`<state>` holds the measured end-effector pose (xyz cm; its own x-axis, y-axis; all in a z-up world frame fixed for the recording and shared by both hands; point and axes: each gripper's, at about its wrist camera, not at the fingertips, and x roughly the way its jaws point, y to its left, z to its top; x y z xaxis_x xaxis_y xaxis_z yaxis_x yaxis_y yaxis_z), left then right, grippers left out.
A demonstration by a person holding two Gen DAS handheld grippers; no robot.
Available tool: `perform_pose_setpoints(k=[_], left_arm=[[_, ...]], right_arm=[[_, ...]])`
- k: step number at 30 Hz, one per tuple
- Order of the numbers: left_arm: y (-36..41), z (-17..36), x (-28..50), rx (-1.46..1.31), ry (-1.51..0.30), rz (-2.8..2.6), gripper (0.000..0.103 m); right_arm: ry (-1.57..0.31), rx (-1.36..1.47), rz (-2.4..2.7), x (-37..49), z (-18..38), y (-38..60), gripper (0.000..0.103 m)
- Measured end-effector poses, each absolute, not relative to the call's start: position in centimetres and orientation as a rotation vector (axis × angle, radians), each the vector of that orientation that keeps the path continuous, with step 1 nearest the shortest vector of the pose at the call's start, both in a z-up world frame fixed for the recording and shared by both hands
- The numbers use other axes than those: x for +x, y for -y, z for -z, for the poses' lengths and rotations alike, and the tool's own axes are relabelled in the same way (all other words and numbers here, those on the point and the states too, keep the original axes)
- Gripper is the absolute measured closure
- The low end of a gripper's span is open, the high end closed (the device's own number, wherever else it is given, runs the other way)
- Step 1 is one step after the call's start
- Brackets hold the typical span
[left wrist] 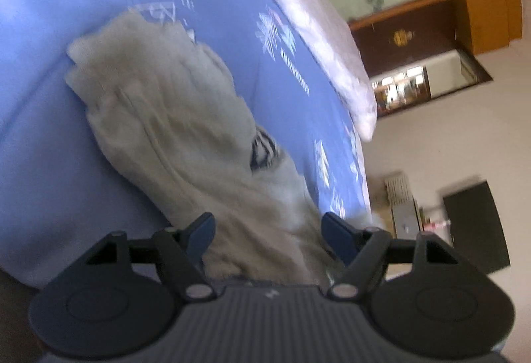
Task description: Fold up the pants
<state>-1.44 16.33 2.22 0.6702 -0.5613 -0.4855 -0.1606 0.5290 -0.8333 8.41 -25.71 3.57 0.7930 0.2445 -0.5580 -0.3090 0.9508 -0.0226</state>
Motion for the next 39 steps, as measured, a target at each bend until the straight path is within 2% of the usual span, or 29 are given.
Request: perform_pose_setpoints(k=[1, 2, 4, 6, 11, 16, 18, 20, 22, 25, 27, 28, 29, 30, 31, 32, 33, 35, 36, 37, 38, 39], left_arm=[[-15.8, -2.0, -1.3, -1.011, -0.849, 0.282, 0.028], [-15.5, -1.7, -1.3, -1.010, -0.863, 0.287, 0.028], [-14.6, -1.4, -1.3, -1.001, -0.886, 0.305, 0.028], [-14.2, -0.9, -0.9, -0.988, -0.906, 0.313, 0.028], [-11.1, -1.4, 2.7, -0.941, -0.951, 0.379, 0.028], [-4.5, -3.0, 7.3, -0.807, -0.983, 0.489, 0.031], [-1.0, -3.7, 9.1, -0.736, -0.991, 0.548, 0.034], [2.0, -4.2, 10.4, -0.680, -0.989, 0.596, 0.041], [4.7, -4.1, 11.5, -0.652, -0.997, 0.643, 0.049], [7.7, -2.6, 13.0, -0.588, -1.021, 0.632, 0.051], [8.4, 0.0, 14.0, -0.528, -1.101, 0.547, 0.054], [8.5, 1.8, 14.5, -0.517, -1.148, 0.513, 0.071], [8.3, 2.4, 14.6, -0.525, -1.128, 0.498, 0.080], [7.8, 2.6, 14.7, -0.538, -1.130, 0.484, 0.090], [7.1, 2.8, 14.9, -0.587, -1.157, 0.472, 0.092], [6.3, 2.9, 14.9, -0.642, -1.178, 0.460, 0.092], [5.4, 2.5, 14.8, -0.683, -1.192, 0.443, 0.090], [4.3, 0.6, 13.9, -0.689, -1.154, 0.406, 0.068], [4.0, -0.9, 13.3, -0.673, -1.107, 0.409, 0.050], [3.9, -2.4, 12.7, -0.661, -1.065, 0.427, 0.035], [4.1, -3.7, 12.4, -0.650, -1.038, 0.453, 0.028], [4.4, -4.9, 12.0, -0.631, -1.017, 0.483, 0.015]], right_arm=[[-0.652, -0.191, -0.325, 8.6, -1.6, 24.0, 0.053], [-0.709, -0.268, -0.338, 8.9, -0.2, 23.0, 0.046], [-0.647, -0.385, -0.324, 7.3, 0.3, 21.6, 0.044], [-0.621, -0.377, -0.411, 5.8, -1.0, 22.3, 0.035], [-0.549, -0.155, -0.484, 3.9, -4.6, 27.6, 0.033], [-0.586, 0.327, -0.243, 5.6, -3.0, 37.0, 0.034], [-0.598, 0.528, -0.169, 6.1, -1.7, 40.8, 0.036], [-0.610, 0.665, -0.124, 6.2, -0.3, 43.3, 0.037], [-0.633, 0.714, -0.085, 6.1, 0.9, 44.2, 0.041], [-0.679, 0.764, -0.078, 5.9, 2.0, 44.9, 0.047], [-0.720, 0.811, -0.118, 5.9, 3.2, 44.5, 0.048], [-0.735, 0.823, -0.144, 5.5, 3.2, 44.7, 0.054], [-0.748, 0.817, -0.160, 5.5, 3.3, 44.1, 0.059], [-0.765, 0.781, -0.160, 5.6, 3.2, 43.3, 0.075], [-0.775, 0.751, -0.167, 5.1, 2.6, 42.9, 0.084], [-0.766, 0.721, -0.162, 4.7, 2.0, 42.7, 0.085], [-0.748, 0.702, -0.170, 4.2, 1.2, 42.3, 0.086], [-0.697, 0.691, -0.214, 4.0, -0.4, 41.3, 0.086], [-0.664, 0.664, -0.244, 3.7, -1.7, 40.4, 0.086], [-0.635, 0.618, -0.270, 3.6, -2.8, 39.2, 0.086], [-0.611, 0.558, -0.295, 3.4, -3.8, 37.8, 0.086], [-0.591, 0.490, -0.320, 3.2, -4.7, 36.1, 0.086]])
